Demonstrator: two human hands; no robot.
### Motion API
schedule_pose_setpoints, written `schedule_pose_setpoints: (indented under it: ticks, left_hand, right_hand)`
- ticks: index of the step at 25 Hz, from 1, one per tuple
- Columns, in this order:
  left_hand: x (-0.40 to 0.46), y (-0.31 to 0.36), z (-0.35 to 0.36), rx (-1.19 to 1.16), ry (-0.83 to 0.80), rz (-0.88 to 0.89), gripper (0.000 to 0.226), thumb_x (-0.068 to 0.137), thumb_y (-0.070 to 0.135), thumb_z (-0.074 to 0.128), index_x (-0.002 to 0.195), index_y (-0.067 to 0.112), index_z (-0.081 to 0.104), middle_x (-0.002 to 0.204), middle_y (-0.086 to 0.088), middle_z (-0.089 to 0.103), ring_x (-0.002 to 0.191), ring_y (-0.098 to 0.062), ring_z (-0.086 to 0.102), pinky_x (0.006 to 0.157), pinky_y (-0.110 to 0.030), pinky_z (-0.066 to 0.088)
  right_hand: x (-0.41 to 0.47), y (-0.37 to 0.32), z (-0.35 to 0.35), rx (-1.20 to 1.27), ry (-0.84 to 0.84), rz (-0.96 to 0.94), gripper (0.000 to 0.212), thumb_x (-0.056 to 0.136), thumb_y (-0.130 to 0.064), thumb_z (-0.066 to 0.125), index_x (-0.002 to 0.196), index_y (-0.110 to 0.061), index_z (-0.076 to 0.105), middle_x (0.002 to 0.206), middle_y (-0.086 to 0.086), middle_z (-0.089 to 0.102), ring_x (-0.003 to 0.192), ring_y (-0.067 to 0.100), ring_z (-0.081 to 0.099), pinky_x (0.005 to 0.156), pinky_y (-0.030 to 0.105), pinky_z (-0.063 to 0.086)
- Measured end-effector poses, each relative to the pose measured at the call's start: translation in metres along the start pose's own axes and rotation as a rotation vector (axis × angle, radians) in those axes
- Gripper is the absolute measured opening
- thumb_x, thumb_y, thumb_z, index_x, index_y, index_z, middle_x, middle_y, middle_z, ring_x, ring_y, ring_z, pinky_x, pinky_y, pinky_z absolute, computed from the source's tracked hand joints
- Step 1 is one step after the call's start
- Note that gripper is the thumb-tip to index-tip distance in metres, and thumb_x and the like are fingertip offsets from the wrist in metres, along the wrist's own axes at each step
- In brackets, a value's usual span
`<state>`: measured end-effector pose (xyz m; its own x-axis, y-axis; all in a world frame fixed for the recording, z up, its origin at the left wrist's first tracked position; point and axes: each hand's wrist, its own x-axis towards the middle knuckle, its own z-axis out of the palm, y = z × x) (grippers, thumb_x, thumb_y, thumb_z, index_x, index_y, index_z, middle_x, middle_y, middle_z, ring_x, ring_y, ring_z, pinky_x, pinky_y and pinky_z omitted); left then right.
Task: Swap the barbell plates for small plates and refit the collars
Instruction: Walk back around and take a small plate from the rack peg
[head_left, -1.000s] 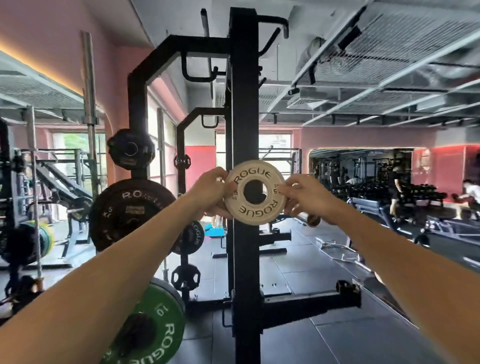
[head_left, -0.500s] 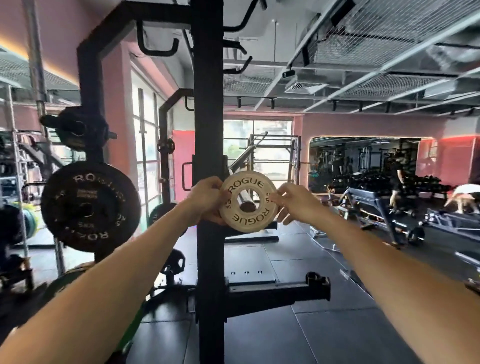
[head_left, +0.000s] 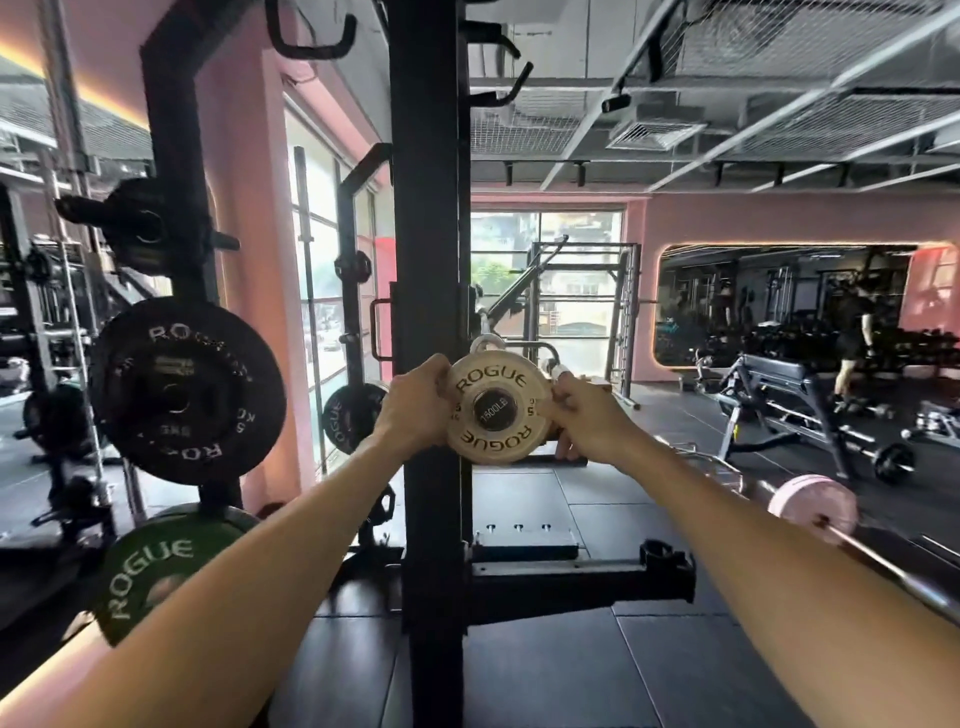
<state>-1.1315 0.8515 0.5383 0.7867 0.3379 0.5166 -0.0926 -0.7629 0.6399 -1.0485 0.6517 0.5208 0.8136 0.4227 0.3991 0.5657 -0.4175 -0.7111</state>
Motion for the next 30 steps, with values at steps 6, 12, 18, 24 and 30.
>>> schedule_pose_setpoints:
  ticks: [6, 12, 18, 24, 30]
  left_hand:
    - [0.040, -0.017, 0.026, 0.045, 0.054, -0.007, 0.013, 0.088, 0.012, 0.049, 0.086, 0.024, 0.053, 0.084, -0.007, 0.067, 0.070, -0.028, 0.066, 0.065, -0.044, 0.060]
    - [0.110, -0.049, 0.058, 0.032, 0.046, -0.011, 0.016, 0.084, 0.008, 0.047, 0.082, 0.024, 0.053, 0.081, -0.007, 0.066, 0.073, -0.029, 0.066, 0.061, -0.044, 0.060]
    - [0.198, -0.084, 0.096, 0.063, 0.044, 0.000, 0.016, 0.083, 0.007, 0.051, 0.081, 0.022, 0.054, 0.087, -0.004, 0.064, 0.083, -0.024, 0.060, 0.058, -0.027, 0.041]
    - [0.269, -0.109, 0.125, 0.065, 0.019, 0.004, 0.015, 0.084, 0.007, 0.048, 0.078, 0.021, 0.052, 0.081, -0.001, 0.060, 0.076, -0.019, 0.054, 0.053, -0.021, 0.033]
    - [0.310, -0.130, 0.146, 0.114, 0.055, 0.029, 0.011, 0.079, 0.005, 0.051, 0.079, 0.016, 0.052, 0.083, -0.006, 0.063, 0.080, -0.027, 0.054, 0.064, -0.027, 0.037]
  right_hand:
    - [0.048, 0.024, 0.012, -0.015, 0.044, -0.038, 0.014, 0.097, -0.028, 0.052, 0.084, -0.023, 0.050, 0.084, 0.012, 0.066, 0.043, 0.026, 0.062, 0.049, 0.031, 0.043]
    - [0.112, 0.052, 0.020, 0.004, 0.037, -0.019, 0.013, 0.098, -0.027, 0.052, 0.094, -0.014, 0.053, 0.082, 0.005, 0.066, 0.042, 0.022, 0.061, 0.042, 0.027, 0.045]
    - [0.201, 0.086, 0.032, 0.047, 0.041, -0.005, 0.013, 0.097, -0.021, 0.055, 0.098, -0.008, 0.054, 0.091, 0.017, 0.065, 0.036, 0.006, 0.057, 0.034, 0.019, 0.042]
    - [0.277, 0.121, 0.046, 0.005, 0.056, -0.015, 0.019, 0.096, -0.023, 0.055, 0.099, -0.005, 0.053, 0.092, 0.023, 0.068, 0.043, 0.028, 0.058, 0.038, 0.024, 0.044]
    - [0.318, 0.132, 0.050, -0.098, 0.048, -0.024, 0.014, 0.095, -0.027, 0.055, 0.093, -0.013, 0.052, 0.071, -0.001, 0.065, 0.038, 0.017, 0.059, 0.041, 0.021, 0.044]
